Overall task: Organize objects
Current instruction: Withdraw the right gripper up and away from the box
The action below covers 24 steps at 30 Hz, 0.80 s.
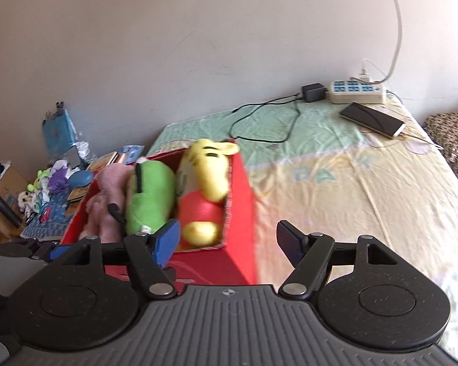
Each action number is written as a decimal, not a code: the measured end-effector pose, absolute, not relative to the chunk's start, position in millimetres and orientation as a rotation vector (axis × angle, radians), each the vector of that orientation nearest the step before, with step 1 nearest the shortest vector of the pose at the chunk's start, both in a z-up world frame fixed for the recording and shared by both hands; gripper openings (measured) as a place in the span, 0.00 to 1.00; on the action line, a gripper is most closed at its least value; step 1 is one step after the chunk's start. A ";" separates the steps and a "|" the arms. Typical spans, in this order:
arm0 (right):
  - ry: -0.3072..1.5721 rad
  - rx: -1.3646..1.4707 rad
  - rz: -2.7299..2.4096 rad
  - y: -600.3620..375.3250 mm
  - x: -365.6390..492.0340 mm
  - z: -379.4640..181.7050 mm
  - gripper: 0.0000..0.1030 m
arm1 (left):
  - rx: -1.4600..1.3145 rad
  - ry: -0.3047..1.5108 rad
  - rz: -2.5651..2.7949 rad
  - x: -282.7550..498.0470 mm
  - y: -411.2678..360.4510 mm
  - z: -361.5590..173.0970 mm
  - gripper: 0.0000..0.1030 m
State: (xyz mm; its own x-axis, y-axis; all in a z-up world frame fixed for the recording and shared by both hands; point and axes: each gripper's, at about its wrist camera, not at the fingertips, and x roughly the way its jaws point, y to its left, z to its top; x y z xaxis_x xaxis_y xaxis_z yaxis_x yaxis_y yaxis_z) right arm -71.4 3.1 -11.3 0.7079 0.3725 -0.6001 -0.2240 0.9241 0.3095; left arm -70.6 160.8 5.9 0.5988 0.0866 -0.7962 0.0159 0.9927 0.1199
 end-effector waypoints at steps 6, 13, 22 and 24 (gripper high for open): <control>0.725 0.218 0.221 -36.3 -79.4 -23.2 0.70 | 0.159 0.970 0.013 -72.4 114.7 -9.8 0.97; 0.780 0.210 0.138 -72.0 -84.7 -38.4 0.72 | 0.173 1.040 -0.026 -73.1 77.0 -26.2 0.97; 0.837 0.179 0.063 -93.4 -82.6 -53.8 0.75 | 0.192 1.075 0.013 -73.6 55.8 -38.4 0.97; 0.853 0.177 0.064 -93.7 -82.1 -56.7 0.74 | 0.197 1.083 0.024 -72.4 55.6 -40.0 0.97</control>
